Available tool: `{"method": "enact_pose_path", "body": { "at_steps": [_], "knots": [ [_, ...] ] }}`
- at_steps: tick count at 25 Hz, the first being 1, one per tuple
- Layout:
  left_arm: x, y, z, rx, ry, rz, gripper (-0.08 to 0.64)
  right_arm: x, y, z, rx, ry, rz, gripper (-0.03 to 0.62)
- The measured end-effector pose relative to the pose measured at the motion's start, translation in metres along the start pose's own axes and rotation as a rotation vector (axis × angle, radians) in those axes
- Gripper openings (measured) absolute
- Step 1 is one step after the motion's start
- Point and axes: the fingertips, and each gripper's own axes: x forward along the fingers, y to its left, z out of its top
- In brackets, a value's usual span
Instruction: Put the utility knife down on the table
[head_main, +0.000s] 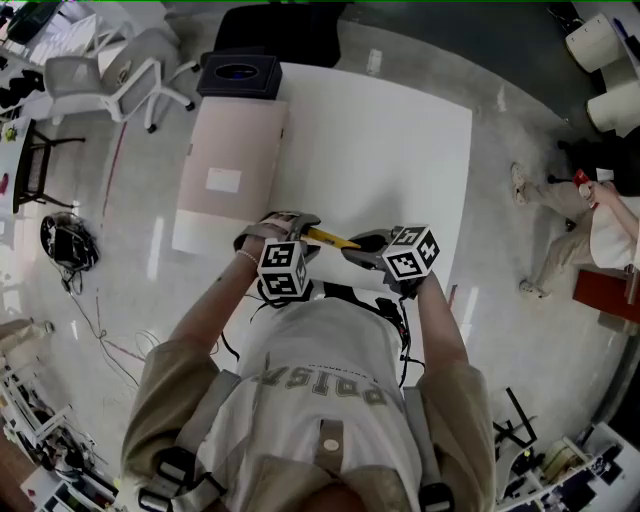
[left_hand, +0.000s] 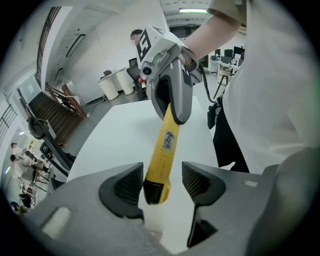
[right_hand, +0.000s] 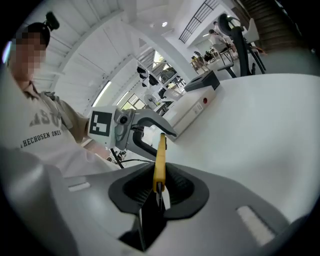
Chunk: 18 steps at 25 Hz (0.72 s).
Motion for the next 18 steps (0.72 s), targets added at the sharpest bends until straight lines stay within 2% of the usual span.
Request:
{"method": "enact_pose_path", "body": {
  "at_steps": [3,7,13,18],
  "knots": [
    [-0.001,0.002,-0.007,0.019,0.002,0.047,0.244,0.002,0.0,-0.003,0.057,0.003,0.04,0.063],
    [0.004,-0.008,-0.01,0.115,0.012,0.104,0.199,0.005,0.001,-0.008,0.13,0.006,0.082,0.063],
    [0.004,-0.003,-0.007,0.092,-0.011,0.158,0.178,0.007,-0.004,-0.014,0.203,0.003,0.113,0.063],
    [0.008,-0.005,-0.006,0.074,0.001,0.119,0.17,0.007,-0.006,-0.014,0.24,-0.007,0.131,0.063]
  ]
}}
